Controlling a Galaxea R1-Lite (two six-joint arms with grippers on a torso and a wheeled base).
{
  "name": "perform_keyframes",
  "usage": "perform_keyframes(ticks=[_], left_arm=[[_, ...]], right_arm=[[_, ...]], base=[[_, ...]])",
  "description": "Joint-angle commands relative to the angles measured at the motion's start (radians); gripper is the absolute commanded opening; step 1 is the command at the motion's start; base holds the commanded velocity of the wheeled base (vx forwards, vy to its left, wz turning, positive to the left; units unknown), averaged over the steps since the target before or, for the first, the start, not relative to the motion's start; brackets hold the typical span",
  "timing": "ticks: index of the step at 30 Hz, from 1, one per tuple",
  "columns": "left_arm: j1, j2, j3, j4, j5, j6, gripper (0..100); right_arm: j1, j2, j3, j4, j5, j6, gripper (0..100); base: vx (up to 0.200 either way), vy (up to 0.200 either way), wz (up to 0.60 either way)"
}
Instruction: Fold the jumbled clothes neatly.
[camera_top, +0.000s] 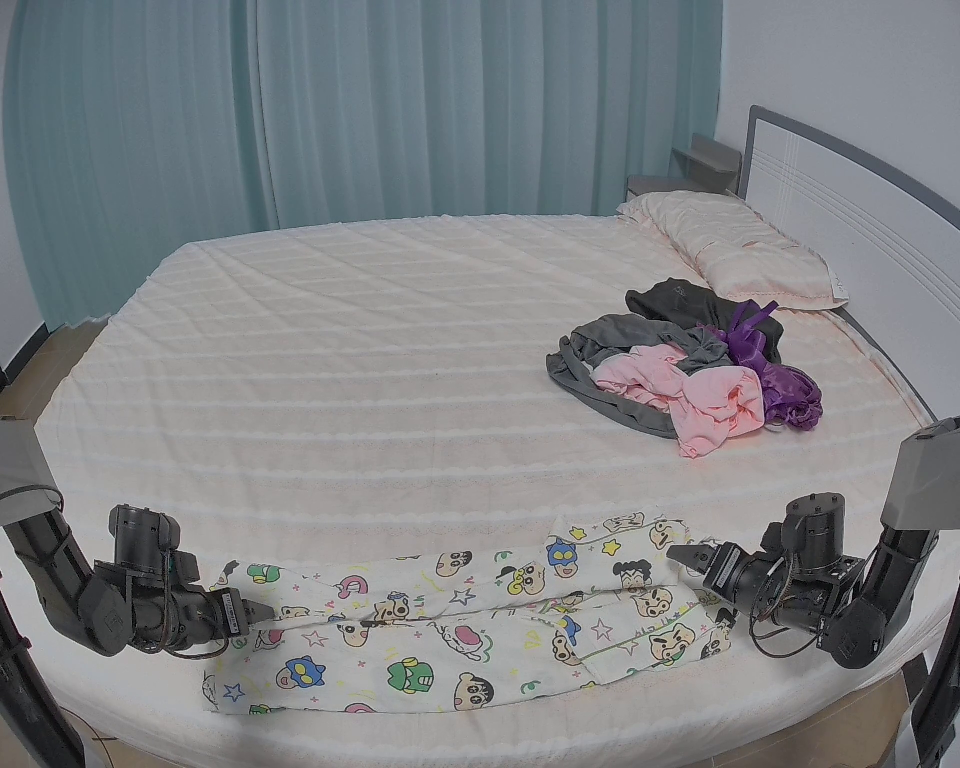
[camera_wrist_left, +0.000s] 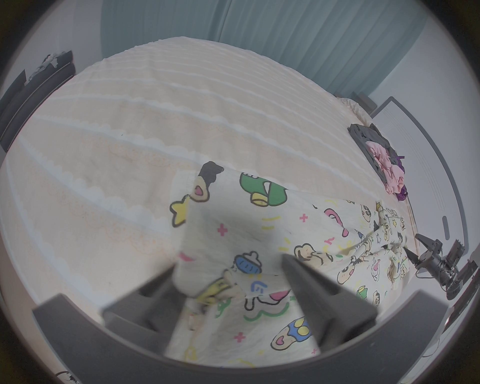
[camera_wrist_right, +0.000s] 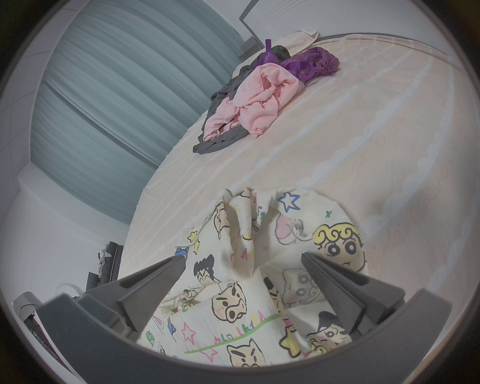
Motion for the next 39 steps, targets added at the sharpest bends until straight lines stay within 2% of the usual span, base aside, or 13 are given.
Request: perform_keyframes(ticks=[1, 15, 25, 28, 39], left_arm=[[-0.007, -0.002, 0.004, 0.0, 0.0, -0.004, 0], [0.005, -0.114, 0.019, 0.012, 0.0, -0.048, 0], [0.105, -0.168, 0.016, 0.072, -0.037, -0.034, 0], [0.154, -0.185, 0.01, 0.107, -0.06, 0.001, 0], [0.192, -0.204, 0.01, 0.129, -0.08, 0.025, 0]], right_arm=[[-0.002, -0.002, 0.001, -0.007, 0.001, 0.0, 100], [-0.032, -0.018, -0.005, -0.01, 0.001, 0.0, 100], [-0.054, -0.039, -0.005, -0.01, 0.001, 0.002, 100], [-0.054, -0.039, -0.005, -0.01, 0.001, 0.002, 100], [-0.055, -0.039, -0.005, -0.01, 0.001, 0.002, 100]], base=[[0.0, 0.0, 0.0], [0.0, 0.0, 0.0], [0.0, 0.0, 0.0], [0.0, 0.0, 0.0], [0.0, 0.0, 0.0]])
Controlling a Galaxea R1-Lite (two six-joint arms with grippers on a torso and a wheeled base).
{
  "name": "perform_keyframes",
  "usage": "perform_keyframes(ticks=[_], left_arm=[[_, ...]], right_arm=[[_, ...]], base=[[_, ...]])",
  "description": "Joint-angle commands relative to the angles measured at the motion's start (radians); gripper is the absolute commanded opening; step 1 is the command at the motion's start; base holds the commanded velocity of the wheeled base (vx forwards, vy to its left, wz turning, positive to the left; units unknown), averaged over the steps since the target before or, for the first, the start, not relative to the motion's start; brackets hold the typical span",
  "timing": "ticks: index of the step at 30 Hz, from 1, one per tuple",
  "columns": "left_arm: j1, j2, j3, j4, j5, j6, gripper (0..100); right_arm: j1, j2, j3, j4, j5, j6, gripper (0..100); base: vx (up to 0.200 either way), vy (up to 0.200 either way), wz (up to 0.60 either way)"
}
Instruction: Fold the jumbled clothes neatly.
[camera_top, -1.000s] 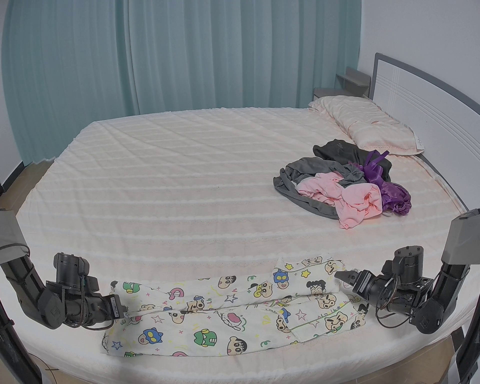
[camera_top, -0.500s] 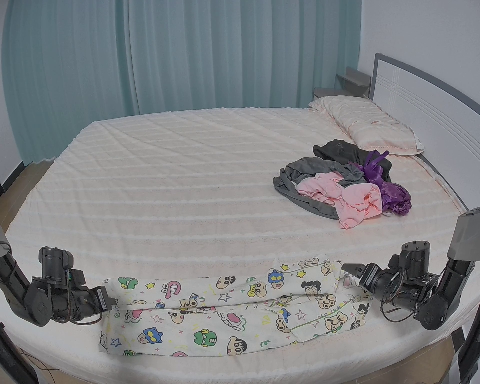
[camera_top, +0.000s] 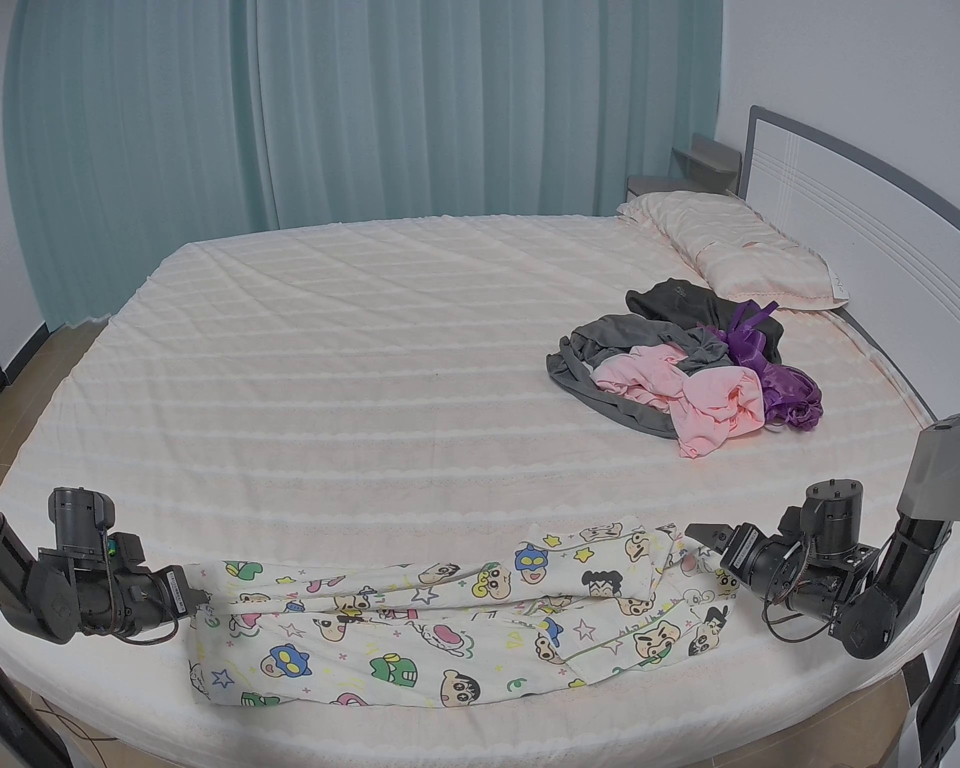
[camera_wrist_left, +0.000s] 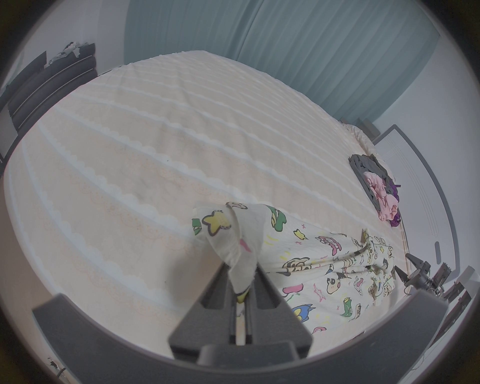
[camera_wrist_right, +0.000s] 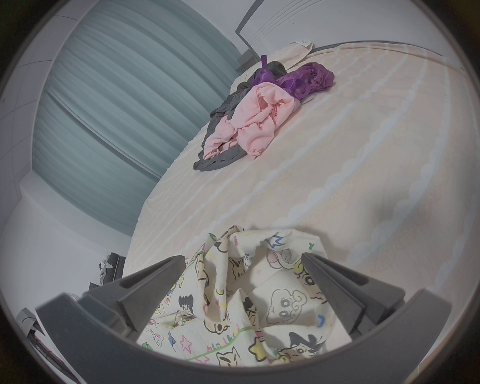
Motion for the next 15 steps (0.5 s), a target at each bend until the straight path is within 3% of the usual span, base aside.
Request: perform_keyframes(ticks=[1, 7, 15], left_arm=[[0.02, -0.008, -0.002, -0.001, -0.001, 0.001, 0], [0.111, -0.01, -0.006, 0.001, -0.032, 0.052, 0], [0.322, -0.072, -0.111, 0.087, -0.09, 0.133, 0]], right_arm=[[0.001, 0.0, 0.001, 0.0, 0.0, 0.0, 100], [0.001, 0.0, 0.001, 0.0, 0.0, 0.0, 100], [-0.001, 0.0, 0.001, 0.0, 0.002, 0.0, 100]], base=[[0.0, 0.0, 0.0], [0.0, 0.0, 0.0], [0.0, 0.0, 0.0]])
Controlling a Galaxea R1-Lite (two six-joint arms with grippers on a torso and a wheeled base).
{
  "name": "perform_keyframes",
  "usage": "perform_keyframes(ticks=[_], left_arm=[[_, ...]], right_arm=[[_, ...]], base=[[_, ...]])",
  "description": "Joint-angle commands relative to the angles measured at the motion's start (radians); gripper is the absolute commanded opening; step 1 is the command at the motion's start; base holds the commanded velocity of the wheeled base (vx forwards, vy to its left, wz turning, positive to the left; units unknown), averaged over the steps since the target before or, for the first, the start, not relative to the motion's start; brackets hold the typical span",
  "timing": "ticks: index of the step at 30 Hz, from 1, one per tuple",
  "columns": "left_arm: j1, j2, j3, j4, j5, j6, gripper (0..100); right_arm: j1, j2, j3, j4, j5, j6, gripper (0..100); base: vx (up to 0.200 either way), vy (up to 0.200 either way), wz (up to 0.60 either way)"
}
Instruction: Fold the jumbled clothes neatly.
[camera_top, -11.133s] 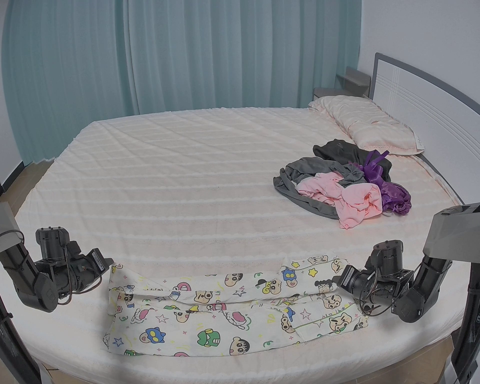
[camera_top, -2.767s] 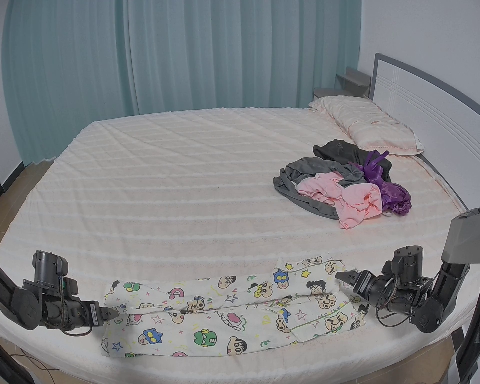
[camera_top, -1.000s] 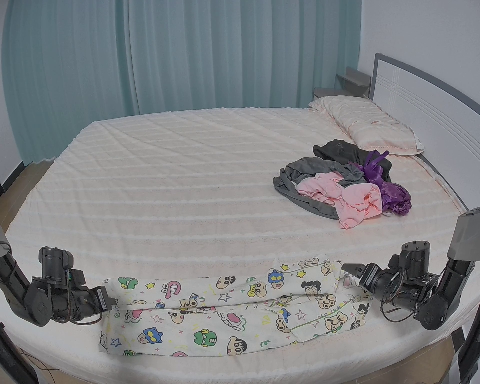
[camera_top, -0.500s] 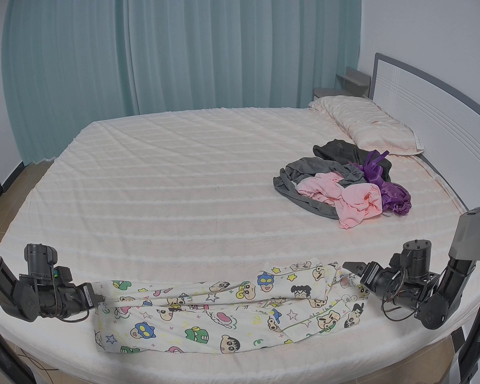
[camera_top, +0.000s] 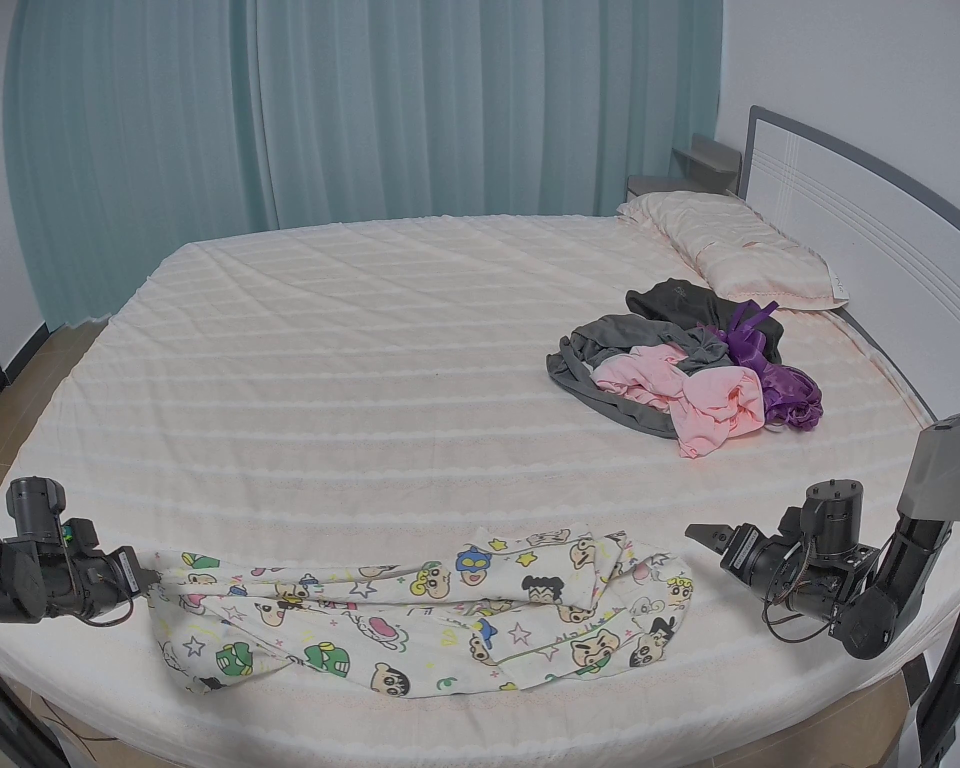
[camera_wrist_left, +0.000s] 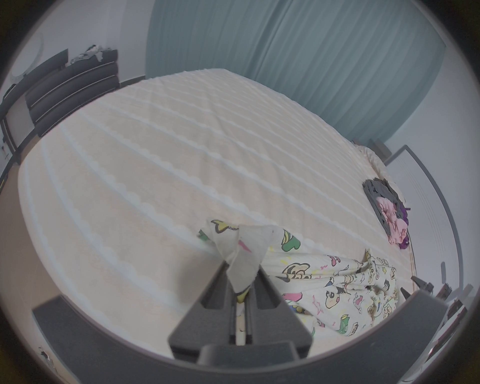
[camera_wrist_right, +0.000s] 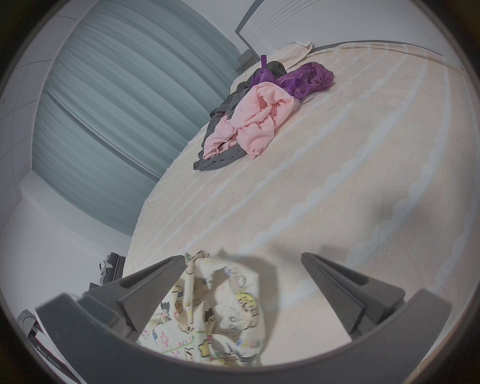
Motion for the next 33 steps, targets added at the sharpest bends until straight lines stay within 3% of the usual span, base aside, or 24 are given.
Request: perform_keyframes(ticks=[1, 4, 5, 6, 11, 16, 17, 18, 20, 21, 22, 23, 24, 25, 26, 28, 33], left_arm=[[0.119, -0.07, -0.093, 0.11, -0.049, 0.053, 0], [0.159, -0.137, -0.184, 0.28, -0.1, 0.057, 0], [0.159, -0.137, -0.184, 0.28, -0.1, 0.057, 0], [0.178, -0.185, -0.271, 0.419, -0.132, 0.057, 0], [0.135, -0.254, -0.336, 0.579, -0.136, 0.059, 0], [-0.164, -0.302, -0.307, 0.614, 0.017, -0.042, 0], [-0.263, -0.309, -0.307, 0.611, 0.077, -0.119, 0], [-0.286, -0.309, -0.307, 0.61, 0.091, -0.137, 0], [-0.476, -0.312, -0.319, 0.602, 0.203, -0.276, 0], [-0.546, -0.309, -0.33, 0.602, 0.249, -0.318, 0], [-0.557, -0.309, -0.331, 0.602, 0.255, -0.325, 0], [-0.671, -0.303, -0.362, 0.604, 0.335, -0.388, 0], [-0.732, -0.285, -0.38, 0.604, 0.378, -0.426, 0], [-0.749, -0.279, -0.388, 0.604, 0.388, -0.437, 0], [-0.838, -0.237, -0.431, 0.604, 0.445, -0.498, 0], [-0.924, -0.174, -0.489, 0.605, 0.505, -0.558, 0], [-1.073, -0.032, -0.633, 0.613, 0.568, -0.625, 0]], right_arm=[[-0.001, 0.0, 0.0, -0.001, 0.0, 0.0, 100], [-0.001, 0.0, 0.0, -0.001, 0.0, 0.0, 100], [-0.001, 0.0, 0.0, -0.001, 0.0, 0.0, 100], [-0.003, 0.0, -0.002, 0.001, 0.001, 0.0, 100], [-0.003, 0.0, -0.002, -0.001, 0.001, 0.0, 100], [-0.003, 0.0, -0.002, -0.001, 0.001, 0.0, 100], [-0.003, 0.0, -0.002, -0.001, 0.001, 0.0, 100], [-0.003, 0.0, -0.002, -0.001, 0.001, 0.0, 100], [-0.003, -0.002, -0.003, -0.001, 0.001, 0.0, 100], [-0.003, -0.002, -0.003, -0.001, 0.001, 0.0, 100], [-0.003, -0.002, -0.003, -0.001, 0.001, 0.0, 100], [-0.003, -0.002, -0.005, -0.001, 0.001, 0.0, 100], [-0.003, -0.002, -0.005, -0.001, 0.001, 0.0, 100], [-0.003, -0.002, -0.005, -0.001, 0.001, 0.0, 100], [-0.003, -0.002, -0.005, -0.001, 0.001, 0.0, 100], [-0.003, -0.002, -0.005, 0.001, 0.001, 0.0, 100], [-0.003, -0.002, -0.005, 0.001, 0.001, 0.0, 100]], base=[[0.0, 0.0, 0.0], [0.0, 0.0, 0.0], [0.0, 0.0, 0.0], [0.0, 0.0, 0.0], [0.0, 0.0, 0.0], [0.0, 0.0, 0.0], [0.0, 0.0, 0.0], [0.0, 0.0, 0.0], [0.0, 0.0, 0.0], [0.0, 0.0, 0.0], [0.0, 0.0, 0.0], [0.0, 0.0, 0.0], [0.0, 0.0, 0.0], [0.0, 0.0, 0.0], [0.0, 0.0, 0.0], [0.0, 0.0, 0.0], [0.0, 0.0, 0.0]])
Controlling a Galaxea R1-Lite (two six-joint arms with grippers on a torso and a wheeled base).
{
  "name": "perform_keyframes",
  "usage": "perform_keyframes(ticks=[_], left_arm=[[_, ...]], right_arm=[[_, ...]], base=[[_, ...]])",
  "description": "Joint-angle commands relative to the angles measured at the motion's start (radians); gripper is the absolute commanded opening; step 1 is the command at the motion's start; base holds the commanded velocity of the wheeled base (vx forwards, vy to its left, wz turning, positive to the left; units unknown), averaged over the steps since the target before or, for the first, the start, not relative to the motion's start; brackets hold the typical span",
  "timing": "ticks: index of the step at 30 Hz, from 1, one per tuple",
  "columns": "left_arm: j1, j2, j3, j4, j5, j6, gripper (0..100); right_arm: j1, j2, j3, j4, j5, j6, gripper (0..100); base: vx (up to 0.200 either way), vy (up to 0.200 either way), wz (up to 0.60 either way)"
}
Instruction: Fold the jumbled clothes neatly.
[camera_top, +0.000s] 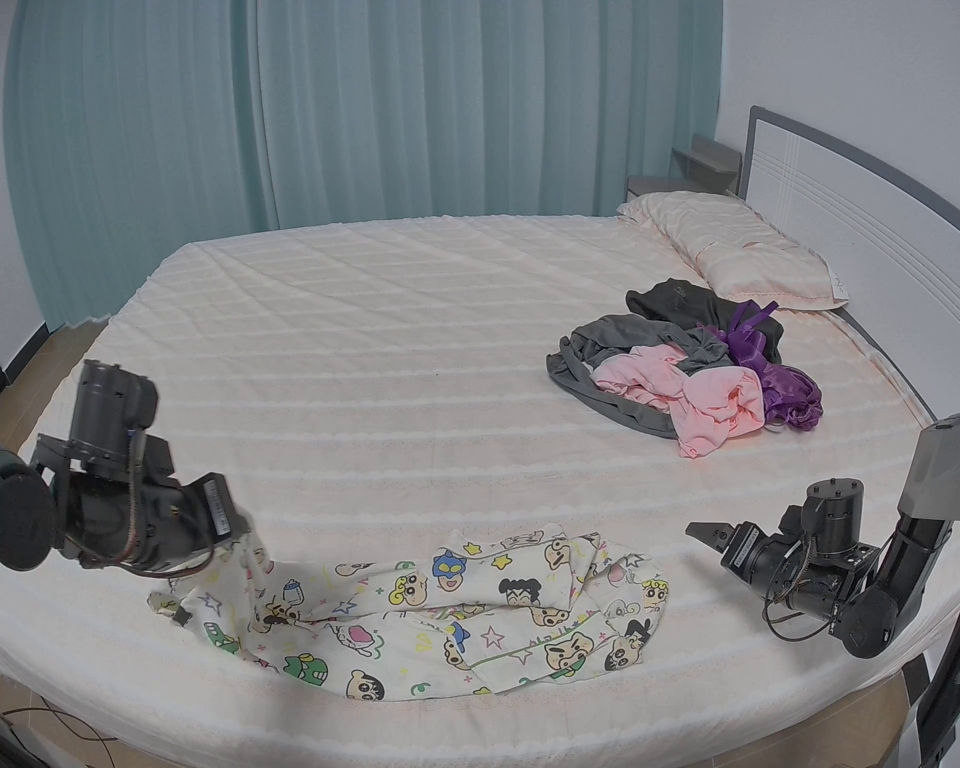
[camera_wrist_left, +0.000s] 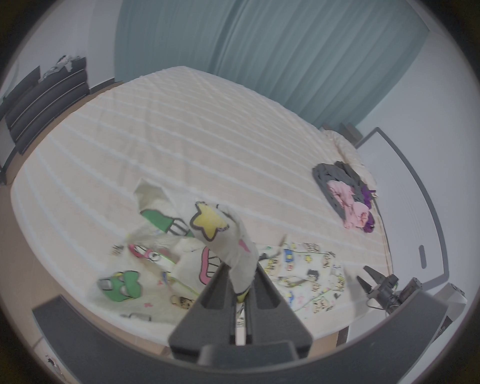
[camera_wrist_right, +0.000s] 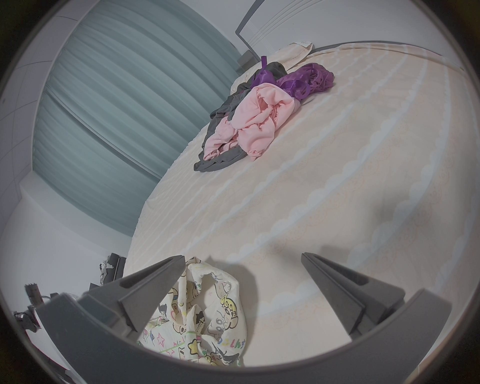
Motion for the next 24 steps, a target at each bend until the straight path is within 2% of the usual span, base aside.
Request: perform_keyframes(ticks=[1, 8, 12, 24], left_arm=[[-0.444, 0.24, -0.265, 0.013, 0.237, -0.251, 0], [-0.55, 0.323, -0.43, 0.042, 0.235, -0.273, 0], [-0.63, 0.341, -0.546, 0.107, 0.226, -0.276, 0], [-0.658, 0.487, -0.741, 0.124, 0.237, -0.297, 0]], right_arm=[[0.0, -0.001, -0.001, 0.0, 0.0, 0.0, 100], [0.002, -0.001, -0.001, 0.001, 0.0, 0.0, 100], [0.002, -0.001, -0.003, 0.001, 0.0, 0.0, 100], [0.004, -0.001, -0.001, 0.001, 0.0, 0.0, 100]], base=[[0.0, 0.0, 0.0], [0.0, 0.0, 0.0], [0.0, 0.0, 0.0], [0.0, 0.0, 0.0]])
